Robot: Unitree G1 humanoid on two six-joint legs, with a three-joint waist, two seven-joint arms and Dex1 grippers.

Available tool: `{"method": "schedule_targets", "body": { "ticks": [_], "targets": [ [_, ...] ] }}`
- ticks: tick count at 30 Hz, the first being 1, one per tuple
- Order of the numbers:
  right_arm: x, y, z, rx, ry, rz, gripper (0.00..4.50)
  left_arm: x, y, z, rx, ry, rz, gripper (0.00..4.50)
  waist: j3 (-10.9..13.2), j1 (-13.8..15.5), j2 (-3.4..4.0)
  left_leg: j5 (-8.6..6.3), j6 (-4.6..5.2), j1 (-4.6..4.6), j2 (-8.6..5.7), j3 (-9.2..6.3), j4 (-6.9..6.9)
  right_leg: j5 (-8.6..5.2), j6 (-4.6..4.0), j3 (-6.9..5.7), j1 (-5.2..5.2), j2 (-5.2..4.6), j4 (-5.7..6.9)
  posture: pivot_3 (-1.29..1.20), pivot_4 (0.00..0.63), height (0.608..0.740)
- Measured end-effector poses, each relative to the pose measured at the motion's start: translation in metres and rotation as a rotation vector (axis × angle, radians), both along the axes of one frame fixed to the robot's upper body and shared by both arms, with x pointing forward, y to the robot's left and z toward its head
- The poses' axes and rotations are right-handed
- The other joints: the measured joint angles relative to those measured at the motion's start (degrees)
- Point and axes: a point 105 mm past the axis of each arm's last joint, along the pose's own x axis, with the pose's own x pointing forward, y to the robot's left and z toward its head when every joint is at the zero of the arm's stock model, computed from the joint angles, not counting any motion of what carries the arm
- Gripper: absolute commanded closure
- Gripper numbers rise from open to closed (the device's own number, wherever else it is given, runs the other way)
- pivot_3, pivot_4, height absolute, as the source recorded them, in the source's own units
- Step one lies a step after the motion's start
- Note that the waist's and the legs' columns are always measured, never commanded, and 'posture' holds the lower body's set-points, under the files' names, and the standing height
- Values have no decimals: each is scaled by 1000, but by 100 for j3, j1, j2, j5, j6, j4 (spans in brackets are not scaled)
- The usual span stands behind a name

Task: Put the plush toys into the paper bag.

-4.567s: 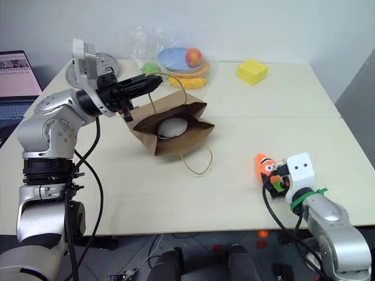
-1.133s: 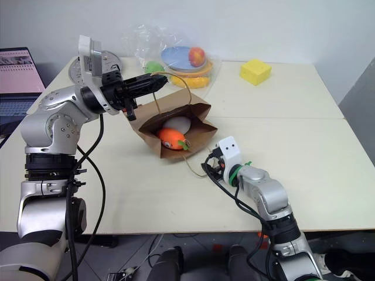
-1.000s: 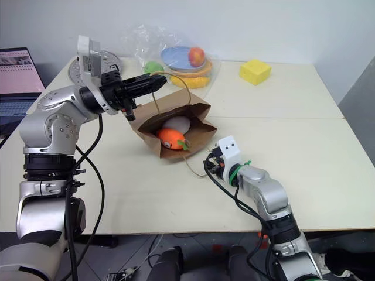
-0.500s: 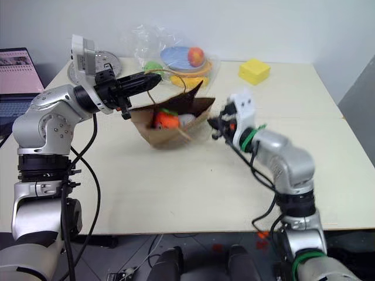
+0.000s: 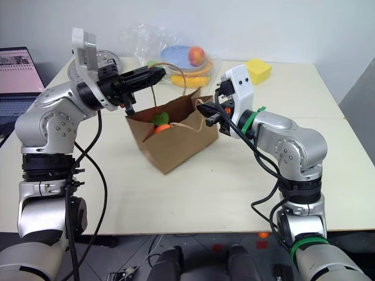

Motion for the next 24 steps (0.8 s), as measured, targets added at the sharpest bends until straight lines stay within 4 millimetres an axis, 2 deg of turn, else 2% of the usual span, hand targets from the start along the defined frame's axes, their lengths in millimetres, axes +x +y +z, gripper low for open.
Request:
{"method": "schedule_targets", "body": {
  "ticks": [3,11,17,24],
  "targets": [
    [0,3,-2,19,11,-16,4482,-1,-1,-9,10,19,0,4500,0,-4,0,0,0,0,1,0,0,0,0,0,-5,0,3,0,150,740],
    [5,3,1,37,6,-72,4482,0,-4,-11,14,27,-6,4500,0,-5,0,0,0,-6,2,1,0,0,0,1,-12,2,4,0,150,740],
    [9,2,24,77,-41,-101,4482,1,-8,-9,-4,37,-10,4500,0,-4,0,0,0,-19,2,0,1,1,-1,-1,-22,2,4,0,150,740],
    [11,1,19,67,-26,-110,4482,1,-8,-10,-2,39,-9,4500,0,-5,0,0,0,-20,2,0,0,1,-1,0,-24,2,4,0,150,740]
  ]
}}
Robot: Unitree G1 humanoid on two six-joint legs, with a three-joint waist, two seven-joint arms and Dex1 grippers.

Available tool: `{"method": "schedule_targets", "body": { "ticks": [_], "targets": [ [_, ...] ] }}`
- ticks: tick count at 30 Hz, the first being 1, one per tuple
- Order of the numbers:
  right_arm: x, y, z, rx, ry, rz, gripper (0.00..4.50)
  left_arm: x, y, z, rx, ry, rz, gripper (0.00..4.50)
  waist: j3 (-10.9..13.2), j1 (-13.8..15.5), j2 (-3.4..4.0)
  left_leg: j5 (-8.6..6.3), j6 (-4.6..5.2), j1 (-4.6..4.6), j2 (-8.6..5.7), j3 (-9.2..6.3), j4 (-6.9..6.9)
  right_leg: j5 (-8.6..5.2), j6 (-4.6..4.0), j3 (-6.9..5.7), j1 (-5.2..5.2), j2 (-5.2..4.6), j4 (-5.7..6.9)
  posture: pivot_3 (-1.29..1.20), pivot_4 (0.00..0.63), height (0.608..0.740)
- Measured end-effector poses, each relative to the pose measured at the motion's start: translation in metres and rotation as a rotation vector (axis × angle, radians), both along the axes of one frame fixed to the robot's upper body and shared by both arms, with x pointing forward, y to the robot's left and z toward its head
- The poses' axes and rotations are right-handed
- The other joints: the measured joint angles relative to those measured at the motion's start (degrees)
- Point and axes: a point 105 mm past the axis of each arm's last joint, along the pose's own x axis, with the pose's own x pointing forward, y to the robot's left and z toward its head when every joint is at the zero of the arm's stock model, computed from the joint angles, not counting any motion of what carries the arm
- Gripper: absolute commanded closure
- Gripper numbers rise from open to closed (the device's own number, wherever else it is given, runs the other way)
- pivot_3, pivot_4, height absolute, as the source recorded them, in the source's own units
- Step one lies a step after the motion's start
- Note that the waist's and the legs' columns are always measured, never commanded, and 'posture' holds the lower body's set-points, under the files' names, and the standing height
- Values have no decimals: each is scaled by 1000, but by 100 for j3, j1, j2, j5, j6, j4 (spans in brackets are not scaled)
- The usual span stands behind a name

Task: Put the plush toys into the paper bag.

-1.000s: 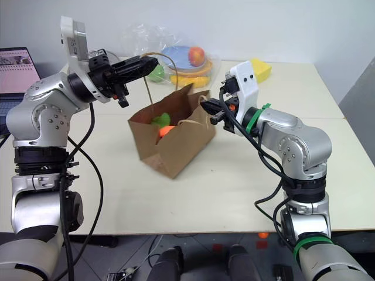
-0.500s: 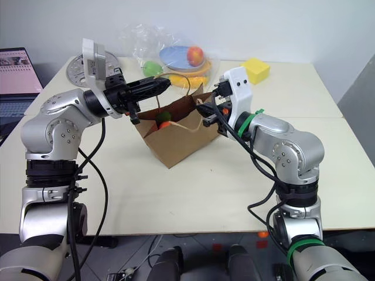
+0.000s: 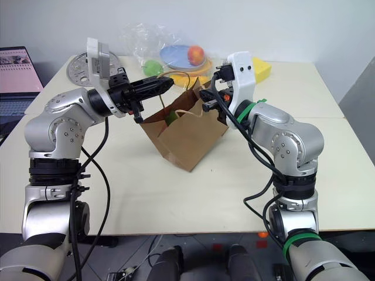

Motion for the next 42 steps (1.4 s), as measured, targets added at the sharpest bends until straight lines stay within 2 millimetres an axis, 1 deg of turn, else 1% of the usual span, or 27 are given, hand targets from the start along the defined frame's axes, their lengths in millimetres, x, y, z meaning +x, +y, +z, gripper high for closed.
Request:
{"method": "schedule_targets", "body": {
  "ticks": [5,6,8,11,13,14,17,18,20,22,23,24,25,27,28,29,32,33,39,42],
  "targets": [
    [7,-3,-22,-21,81,-44,4482,1,0,-3,5,6,5,4500,0,0,0,0,0,0,0,0,1,0,0,1,0,0,1,0,150,740],
    [8,-3,-24,-29,88,-53,4308,1,-1,-3,4,7,6,4500,0,1,0,0,0,0,0,0,1,0,0,0,0,0,1,0,150,740],
    [8,-2,-25,-35,87,-55,3926,2,-3,-5,3,12,4,4083,0,1,0,0,0,0,0,0,1,0,0,0,0,0,1,0,150,740],
    [11,-4,-27,-48,88,-60,2958,2,-3,-4,-12,10,15,3324,0,1,0,0,0,0,0,0,1,0,0,0,0,0,1,0,150,740],
    [11,-8,-28,-64,83,-57,2217,-2,-2,-6,-12,21,7,2688,0,-1,0,0,0,-1,0,0,1,0,0,1,0,0,0,0,150,740],
    [12,-12,-27,-73,78,-61,1807,-4,1,-7,-7,28,11,2366,0,-2,0,0,0,-1,0,0,0,0,0,1,0,0,0,0,150,740],
    [14,-28,-23,-96,62,-86,843,-12,19,-10,0,44,67,1498,0,-9,0,0,0,0,2,0,-1,0,0,1,-1,0,0,0,150,740],
    [14,-36,-20,-97,54,-99,427,-19,25,-10,1,43,87,1159,0,-18,1,0,0,0,2,1,-1,0,0,2,-1,0,-1,0,150,740],
    [14,-43,-16,-98,44,-109,0,-28,30,-12,6,44,106,651,0,-14,0,0,0,0,2,1,-1,0,0,2,-1,0,-1,0,150,740],
    [11,-44,-14,-104,44,-82,0,-39,36,-18,32,43,133,54,0,-26,0,0,0,0,3,4,-1,0,0,5,-1,0,-3,0,150,740],
    [8,-47,-12,-114,38,-70,0,-49,41,-30,74,56,153,20,1,-48,2,0,0,1,2,11,-2,0,0,13,-1,-3,-4,0,150,740],
    [8,-51,-10,-118,35,-80,0,-50,42,-36,85,73,157,20,1,-43,2,0,0,2,2,11,-2,0,0,12,-1,-3,-1,0,150,740],
    [7,-54,-7,-127,27,-77,0,-54,48,-45,85,97,186,20,1,-38,2,0,0,2,4,9,-1,0,-1,9,-2,-2,-6,0,150,740],
    [5,-60,-1,-140,9,-69,0,-59,58,-66,92,154,225,20,1,-34,2,0,0,2,3,10,0,-1,-2,10,-2,-2,-6,0,150,740],
    [2,-62,4,-141,-1,-50,0,-60,60,-76,81,173,239,20,1,-27,2,0,0,2,3,12,1,0,-3,11,-2,-2,-6,0,150,740],
    [0,-62,8,-139,-13,-31,0,-60,59,-80,81,167,246,20,2,-11,1,0,0,1,3,12,4,1,-5,10,-2,-2,-6,0,150,740],
    [-10,-54,25,-141,-57,64,0,-55,48,-88,78,96,247,20,0,50,-1,0,0,1,1,14,13,4,-10,12,4,-3,-13,0,150,740],
    [-13,-53,28,-142,-66,83,0,-54,44,-89,72,83,242,20,0,60,-1,0,0,1,0,16,18,4,-11,14,6,-3,-14,0,150,740],
    [-19,-50,24,-149,-38,122,0,-49,20,-109,78,69,177,20,-2,42,-4,0,0,1,2,18,16,8,-14,16,1,-2,-11,0,150,740],
    [-22,-49,24,-157,-39,127,0,-48,16,-109,85,49,168,20,-2,36,-4,0,1,1,3,17,10,9,-13,15,-1,-1,-10,0,150,740]
  ]
}}
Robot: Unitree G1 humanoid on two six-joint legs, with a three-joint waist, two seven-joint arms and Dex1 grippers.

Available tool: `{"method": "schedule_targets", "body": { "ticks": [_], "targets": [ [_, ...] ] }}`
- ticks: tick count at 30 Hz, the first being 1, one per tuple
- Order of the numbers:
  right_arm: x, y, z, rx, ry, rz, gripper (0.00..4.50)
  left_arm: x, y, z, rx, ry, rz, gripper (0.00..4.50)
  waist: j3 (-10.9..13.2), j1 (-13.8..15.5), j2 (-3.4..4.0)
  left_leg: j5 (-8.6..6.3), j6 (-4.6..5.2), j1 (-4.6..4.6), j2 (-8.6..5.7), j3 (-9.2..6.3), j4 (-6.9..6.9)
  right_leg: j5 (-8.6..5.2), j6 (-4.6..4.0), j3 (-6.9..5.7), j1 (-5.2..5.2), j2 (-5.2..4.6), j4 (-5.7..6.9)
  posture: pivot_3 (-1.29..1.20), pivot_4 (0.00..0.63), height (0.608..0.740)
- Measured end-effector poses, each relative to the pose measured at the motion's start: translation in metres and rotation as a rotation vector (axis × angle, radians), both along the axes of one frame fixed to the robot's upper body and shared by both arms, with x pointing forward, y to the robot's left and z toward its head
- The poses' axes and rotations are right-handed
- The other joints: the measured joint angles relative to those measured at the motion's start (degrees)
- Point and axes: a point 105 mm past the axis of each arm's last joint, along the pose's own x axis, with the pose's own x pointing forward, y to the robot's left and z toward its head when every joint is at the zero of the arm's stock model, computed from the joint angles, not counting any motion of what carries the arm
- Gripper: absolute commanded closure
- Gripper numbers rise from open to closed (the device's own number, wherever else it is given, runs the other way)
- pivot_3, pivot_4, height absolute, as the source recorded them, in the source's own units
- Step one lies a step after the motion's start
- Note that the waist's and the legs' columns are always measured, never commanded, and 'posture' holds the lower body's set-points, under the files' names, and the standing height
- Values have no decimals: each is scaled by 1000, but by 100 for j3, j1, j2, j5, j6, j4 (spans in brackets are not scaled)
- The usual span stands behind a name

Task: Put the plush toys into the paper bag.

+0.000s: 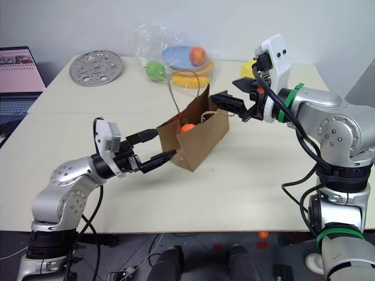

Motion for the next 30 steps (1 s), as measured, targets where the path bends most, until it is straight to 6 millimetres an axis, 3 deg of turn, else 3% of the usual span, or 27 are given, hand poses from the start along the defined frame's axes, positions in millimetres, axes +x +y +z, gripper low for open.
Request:
{"method": "schedule_targets", "body": {
  "ticks": [4,11,17,20,30],
  "targets": [
    [-2,-3,0,-18,0,-19,0,6,-4,2,-11,-35,28,20,0,3,0,0,0,-1,-2,0,1,0,0,2,0,-1,-1,0,150,740],
    [-15,-8,6,-87,-61,-18,0,18,-37,-7,-39,-130,158,20,0,31,0,0,0,-3,-2,0,5,5,8,2,2,0,-1,0,150,740],
    [-62,-6,13,-305,-190,259,0,23,-36,-19,-45,-129,290,20,1,35,2,0,0,-1,-2,-1,4,4,10,1,2,1,-4,0,150,740],
    [-71,-5,1,-364,-165,349,0,21,-36,-24,-36,-126,306,588,1,12,2,0,0,2,-2,4,13,4,10,8,4,0,-4,0,150,740],
    [-60,-3,0,-346,-196,325,0,20,-32,-26,-35,-121,315,3612,1,24,2,0,-1,1,-2,3,15,9,8,7,5,0,-4,0,150,740]
  ]
}}
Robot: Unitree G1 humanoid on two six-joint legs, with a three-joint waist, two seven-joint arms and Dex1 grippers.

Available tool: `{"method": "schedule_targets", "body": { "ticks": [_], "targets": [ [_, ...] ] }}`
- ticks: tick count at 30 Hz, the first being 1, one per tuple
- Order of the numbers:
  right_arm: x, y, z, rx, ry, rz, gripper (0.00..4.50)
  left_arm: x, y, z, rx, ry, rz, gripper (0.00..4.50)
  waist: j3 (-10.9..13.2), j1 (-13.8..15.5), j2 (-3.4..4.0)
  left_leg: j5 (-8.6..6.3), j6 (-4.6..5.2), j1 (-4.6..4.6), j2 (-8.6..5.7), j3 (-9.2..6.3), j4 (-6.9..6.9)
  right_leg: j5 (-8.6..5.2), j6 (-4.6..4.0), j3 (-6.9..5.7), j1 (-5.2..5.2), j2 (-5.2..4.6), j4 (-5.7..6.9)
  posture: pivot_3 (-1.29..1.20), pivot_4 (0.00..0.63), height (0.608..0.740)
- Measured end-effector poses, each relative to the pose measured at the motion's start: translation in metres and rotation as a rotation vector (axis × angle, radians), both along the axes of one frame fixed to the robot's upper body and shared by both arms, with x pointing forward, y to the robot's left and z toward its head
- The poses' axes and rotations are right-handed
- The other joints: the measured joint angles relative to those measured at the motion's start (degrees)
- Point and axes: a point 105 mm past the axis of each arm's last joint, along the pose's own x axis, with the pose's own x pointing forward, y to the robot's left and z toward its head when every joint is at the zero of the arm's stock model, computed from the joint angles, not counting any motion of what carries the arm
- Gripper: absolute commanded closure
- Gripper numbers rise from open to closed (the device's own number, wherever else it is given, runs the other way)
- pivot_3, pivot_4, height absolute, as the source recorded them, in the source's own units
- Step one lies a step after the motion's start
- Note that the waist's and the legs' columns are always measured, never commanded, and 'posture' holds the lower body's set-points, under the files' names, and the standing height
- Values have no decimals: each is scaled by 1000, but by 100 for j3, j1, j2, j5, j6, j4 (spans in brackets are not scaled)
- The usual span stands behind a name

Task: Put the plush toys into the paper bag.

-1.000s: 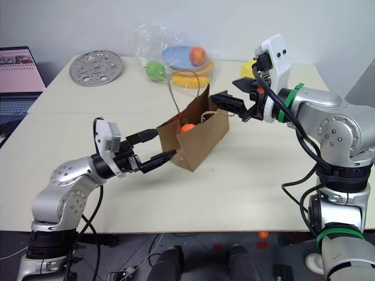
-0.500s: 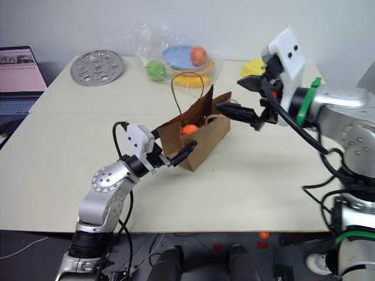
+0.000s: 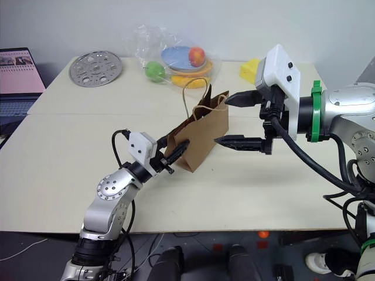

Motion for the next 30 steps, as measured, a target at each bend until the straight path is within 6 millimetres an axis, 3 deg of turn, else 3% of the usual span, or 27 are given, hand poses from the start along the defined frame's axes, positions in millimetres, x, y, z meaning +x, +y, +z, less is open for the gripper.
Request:
{"method": "schedule_targets", "body": {
  "ticks": [3,8,12,15,20,25,30],
  "targets": [
    [4,-1,0,18,7,-18,0,1,4,1,-13,5,9,4481,0,0,0,0,0,0,0,0,1,0,0,0,0,0,0,0,150,740],
    [11,-6,2,29,6,-52,0,8,11,10,-29,29,-15,4481,0,-2,0,1,0,0,0,0,3,0,1,-1,0,1,1,0,150,740],
    [24,-17,10,54,6,-107,0,21,16,50,-64,-37,-145,4481,1,0,0,0,0,-3,-1,0,4,1,1,-3,0,0,-3,0,150,740],
    [32,-36,22,53,-19,-173,0,19,19,73,6,-21,-313,4481,1,-4,1,0,0,-5,-2,0,-5,1,3,-3,-3,-1,-5,0,150,740],
    [27,-61,46,82,32,-188,0,2,14,83,-89,98,-727,4481,9,-23,13,-1,0,-7,1,-4,-20,-1,1,-14,-12,0,-2,0,150,740],
    [6,-76,59,74,73,-161,0,7,20,62,67,92,-857,4481,8,-48,13,-1,0,-6,0,-2,-20,-1,1,-13,-10,-1,-4,0,150,740],
    [-9,-76,29,9,221,-135,0,21,10,34,147,83,-880,4481,9,-38,13,-1,0,-13,-1,0,-7,-2,1,-6,-11,-2,-4,0,150,740]
  ]
}}
